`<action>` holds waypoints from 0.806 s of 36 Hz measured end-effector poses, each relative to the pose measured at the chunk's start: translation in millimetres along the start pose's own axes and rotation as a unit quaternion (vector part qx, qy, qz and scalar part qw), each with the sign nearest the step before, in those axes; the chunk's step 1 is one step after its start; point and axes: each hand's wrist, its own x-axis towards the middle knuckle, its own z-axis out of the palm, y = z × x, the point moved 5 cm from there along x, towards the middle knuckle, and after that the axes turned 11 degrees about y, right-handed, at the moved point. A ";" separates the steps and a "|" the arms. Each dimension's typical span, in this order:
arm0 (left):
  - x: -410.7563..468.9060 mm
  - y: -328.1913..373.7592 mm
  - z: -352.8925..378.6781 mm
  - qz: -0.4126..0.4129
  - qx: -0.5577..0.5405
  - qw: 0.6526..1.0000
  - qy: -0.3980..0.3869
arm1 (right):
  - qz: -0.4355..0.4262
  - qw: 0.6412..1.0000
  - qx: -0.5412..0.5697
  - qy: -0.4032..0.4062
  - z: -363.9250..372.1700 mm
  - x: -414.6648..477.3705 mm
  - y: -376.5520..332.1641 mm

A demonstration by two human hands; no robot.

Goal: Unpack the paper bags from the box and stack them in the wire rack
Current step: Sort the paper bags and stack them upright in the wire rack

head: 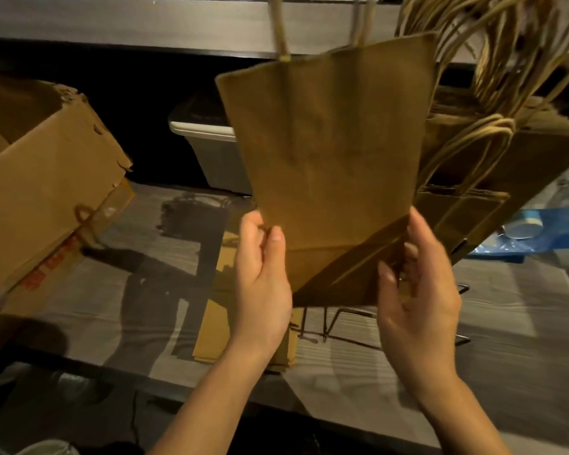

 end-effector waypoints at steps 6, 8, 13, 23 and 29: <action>1.8 30.6 40.5 0.058 -0.023 0.994 -0.085 | -0.013 0.990 -0.070 0.118 -21.0 26.7 15.1; 3.8 37.2 51.8 0.083 -0.021 0.992 -0.097 | -0.011 0.987 -0.079 0.142 -24.8 33.1 18.3; 10.3 36.9 75.6 0.076 0.004 0.984 -0.158 | -0.022 0.977 -0.097 0.187 -32.7 41.3 29.5; 16.3 -3.8 87.9 0.056 0.109 0.972 -0.199 | 0.031 0.973 -0.132 0.185 -41.7 26.4 64.8; 10.4 -30.6 83.6 0.038 0.180 0.966 -0.183 | 0.070 0.976 -0.146 0.146 -42.0 12.2 79.1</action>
